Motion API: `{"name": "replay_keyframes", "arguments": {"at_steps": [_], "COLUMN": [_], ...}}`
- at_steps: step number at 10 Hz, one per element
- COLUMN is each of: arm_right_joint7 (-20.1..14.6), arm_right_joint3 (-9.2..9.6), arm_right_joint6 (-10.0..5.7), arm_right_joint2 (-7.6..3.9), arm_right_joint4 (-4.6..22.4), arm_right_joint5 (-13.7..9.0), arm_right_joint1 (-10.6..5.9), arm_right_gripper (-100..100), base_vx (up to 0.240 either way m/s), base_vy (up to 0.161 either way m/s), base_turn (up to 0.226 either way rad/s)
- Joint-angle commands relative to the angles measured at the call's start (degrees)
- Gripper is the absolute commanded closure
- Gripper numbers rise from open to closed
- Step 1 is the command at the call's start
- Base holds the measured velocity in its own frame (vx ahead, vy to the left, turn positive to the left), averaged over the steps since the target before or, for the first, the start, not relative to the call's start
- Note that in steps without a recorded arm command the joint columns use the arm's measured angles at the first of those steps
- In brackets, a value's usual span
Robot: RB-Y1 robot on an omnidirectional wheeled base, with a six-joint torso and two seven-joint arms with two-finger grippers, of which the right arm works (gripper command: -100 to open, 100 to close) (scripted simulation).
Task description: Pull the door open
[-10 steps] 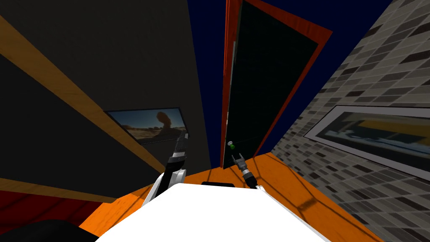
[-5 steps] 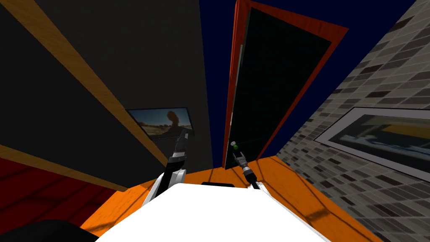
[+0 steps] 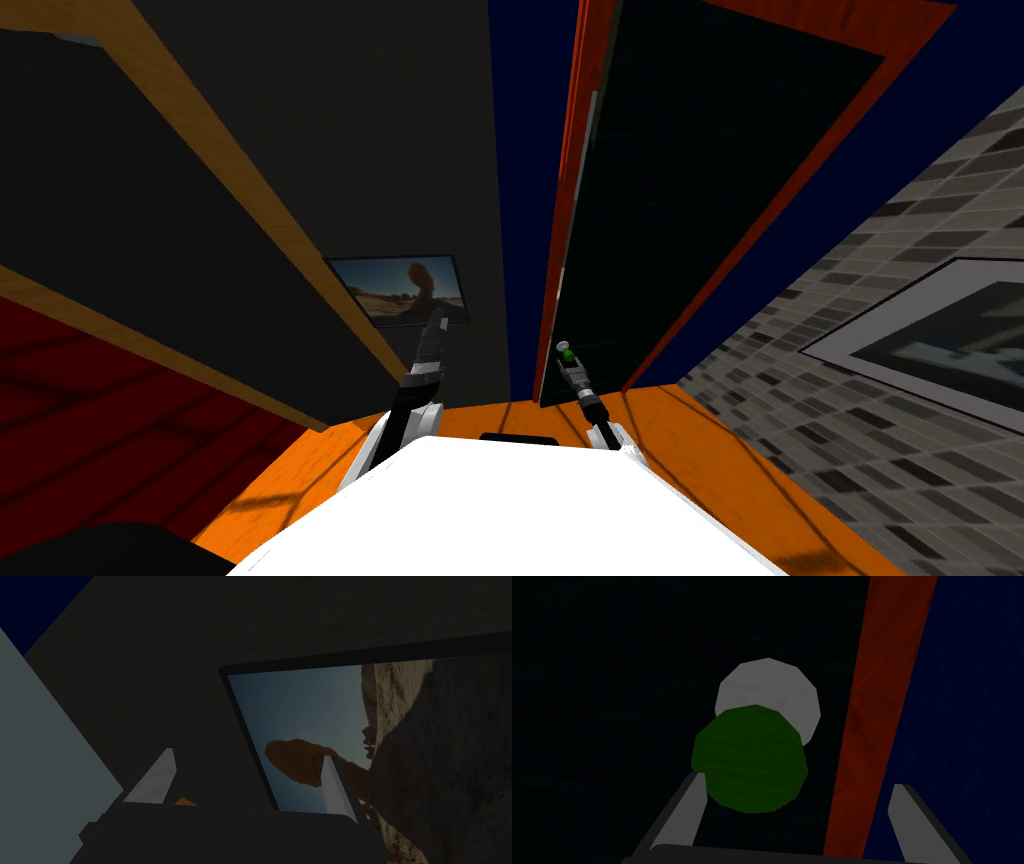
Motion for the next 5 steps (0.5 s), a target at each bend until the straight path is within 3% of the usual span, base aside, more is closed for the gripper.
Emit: {"name": "replay_keyframes", "arguments": {"at_steps": [1,4,5], "arm_right_joint7": [1.51,3.63,2.98], "arm_right_joint3": [-0.03,-0.10,-0.02], "arm_right_joint6": [0.29,0.51,0.62], "arm_right_joint2": [-0.47,-0.93,-0.85], "arm_right_joint4": [2.86,6.65,5.52], "arm_right_joint5": [-2.21,-5.37,-4.63], "arm_right_joint1": [-1.90,-4.63,-3.97], "arm_right_gripper": [-100,-100,-100], "base_vx": [0.021,0.038,0.021], "base_vy": [-0.047,-0.052,-0.036], "base_turn": [0.121,0.081,0.020]}}
